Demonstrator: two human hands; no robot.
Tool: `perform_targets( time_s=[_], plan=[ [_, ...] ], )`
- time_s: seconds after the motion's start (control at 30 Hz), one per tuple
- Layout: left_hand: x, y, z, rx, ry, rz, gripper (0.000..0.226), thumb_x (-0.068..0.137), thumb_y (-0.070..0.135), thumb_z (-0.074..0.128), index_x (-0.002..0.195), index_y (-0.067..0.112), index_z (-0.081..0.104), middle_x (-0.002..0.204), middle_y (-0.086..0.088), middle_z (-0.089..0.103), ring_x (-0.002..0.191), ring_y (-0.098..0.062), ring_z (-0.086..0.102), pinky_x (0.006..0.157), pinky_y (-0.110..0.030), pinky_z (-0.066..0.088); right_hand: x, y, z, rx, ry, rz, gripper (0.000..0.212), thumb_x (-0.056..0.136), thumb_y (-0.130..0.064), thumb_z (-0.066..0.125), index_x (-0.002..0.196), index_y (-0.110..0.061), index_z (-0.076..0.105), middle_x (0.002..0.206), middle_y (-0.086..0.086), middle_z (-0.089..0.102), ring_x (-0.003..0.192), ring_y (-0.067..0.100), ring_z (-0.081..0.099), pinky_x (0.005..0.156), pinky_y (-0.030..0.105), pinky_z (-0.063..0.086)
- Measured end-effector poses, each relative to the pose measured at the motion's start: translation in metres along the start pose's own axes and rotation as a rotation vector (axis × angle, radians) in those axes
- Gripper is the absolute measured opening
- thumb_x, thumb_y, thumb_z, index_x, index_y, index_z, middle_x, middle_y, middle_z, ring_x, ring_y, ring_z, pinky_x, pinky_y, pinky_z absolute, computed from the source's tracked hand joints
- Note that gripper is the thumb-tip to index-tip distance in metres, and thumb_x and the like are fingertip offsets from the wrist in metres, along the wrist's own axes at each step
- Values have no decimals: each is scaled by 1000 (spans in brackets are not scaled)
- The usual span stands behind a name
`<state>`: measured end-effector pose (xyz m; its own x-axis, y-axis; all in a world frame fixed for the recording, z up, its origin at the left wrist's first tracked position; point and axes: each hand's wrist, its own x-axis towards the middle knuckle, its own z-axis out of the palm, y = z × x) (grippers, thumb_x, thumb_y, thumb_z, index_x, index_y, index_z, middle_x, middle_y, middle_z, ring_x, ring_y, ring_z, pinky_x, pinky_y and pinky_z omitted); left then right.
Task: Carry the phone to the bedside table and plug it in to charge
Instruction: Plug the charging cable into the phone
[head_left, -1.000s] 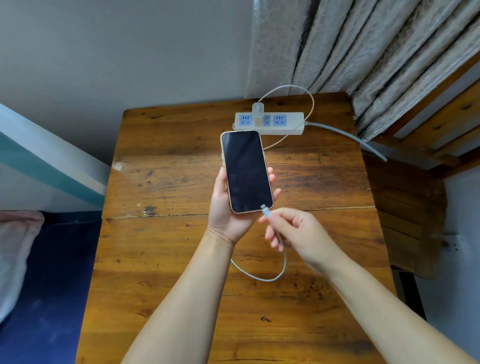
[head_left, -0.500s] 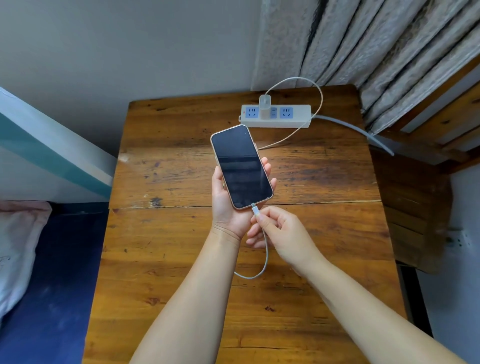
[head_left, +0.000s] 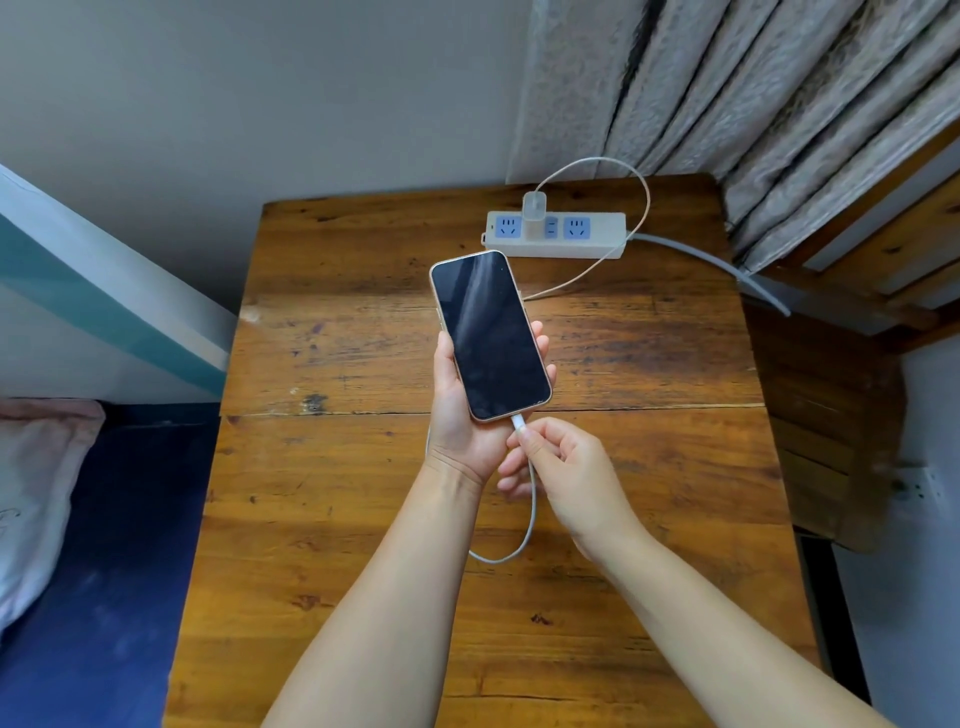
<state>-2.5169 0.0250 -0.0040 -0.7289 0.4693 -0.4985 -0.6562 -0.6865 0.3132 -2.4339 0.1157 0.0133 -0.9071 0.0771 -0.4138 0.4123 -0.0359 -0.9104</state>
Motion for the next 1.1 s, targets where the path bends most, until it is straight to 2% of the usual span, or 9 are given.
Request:
perform_targets(
  time_s=[0.33, 0.5, 0.63, 0.73, 0.8, 0.97, 1.1],
  plan=[
    [-5, 2, 12, 102, -95, -29, 72, 88, 62, 37, 139, 12, 39, 125, -11, 58, 108, -23, 60, 90, -39, 52, -5, -3, -3, 124, -20, -56, 21, 96, -17, 47, 85, -9, 63, 64, -2, 69, 60, 13, 68, 57, 19, 54],
    [-10, 5, 8, 138, -67, -5, 67, 90, 59, 34, 138, 12, 42, 133, -13, 54, 117, -26, 57, 97, -42, 47, 3, -4, -20, 128, -142, 6, 25, 97, -21, 44, 95, -7, 64, 80, 2, 75, 81, 20, 72, 69, 24, 58],
    [-13, 5, 3, 165, -9, 68, 56, 95, 47, 31, 140, 15, 38, 143, -16, 44, 124, -29, 49, 99, -43, 46, 9, 1, -31, 417, -96, 96, 30, 100, -20, 36, 106, -12, 64, 104, 8, 73, 102, 24, 68, 82, 32, 58],
    [-15, 3, 0, 178, 5, 72, 54, 94, 43, 34, 140, 16, 37, 146, -18, 39, 126, -31, 46, 98, -44, 47, 15, 3, -35, 621, -59, 142, 30, 99, -17, 38, 120, -10, 60, 116, 13, 67, 105, 23, 65, 88, 38, 56],
    [-17, 3, -2, 192, 6, 65, 54, 93, 42, 36, 140, 16, 39, 145, -18, 41, 127, -32, 46, 100, -43, 46, 17, 4, -37, 692, -55, 146, 31, 97, -15, 41, 122, -9, 59, 117, 13, 67, 103, 22, 66, 86, 36, 56],
    [-20, 3, -8, 189, -9, 71, 51, 92, 36, 39, 140, 16, 39, 145, -17, 42, 134, -33, 39, 112, -51, 29, 19, 7, -43, 737, -78, 132, 33, 88, -15, 52, 119, -12, 63, 115, 10, 69, 104, 21, 67, 78, 31, 58],
    [-18, 10, -11, 170, -16, 81, 51, 95, 45, 32, 136, 19, 45, 133, -10, 57, 127, -28, 49, 102, -44, 43, 17, 12, -48, 641, -58, 115, 29, 94, -11, 46, 114, -16, 67, 117, 8, 69, 109, 22, 65, 80, 30, 57]
  ],
)
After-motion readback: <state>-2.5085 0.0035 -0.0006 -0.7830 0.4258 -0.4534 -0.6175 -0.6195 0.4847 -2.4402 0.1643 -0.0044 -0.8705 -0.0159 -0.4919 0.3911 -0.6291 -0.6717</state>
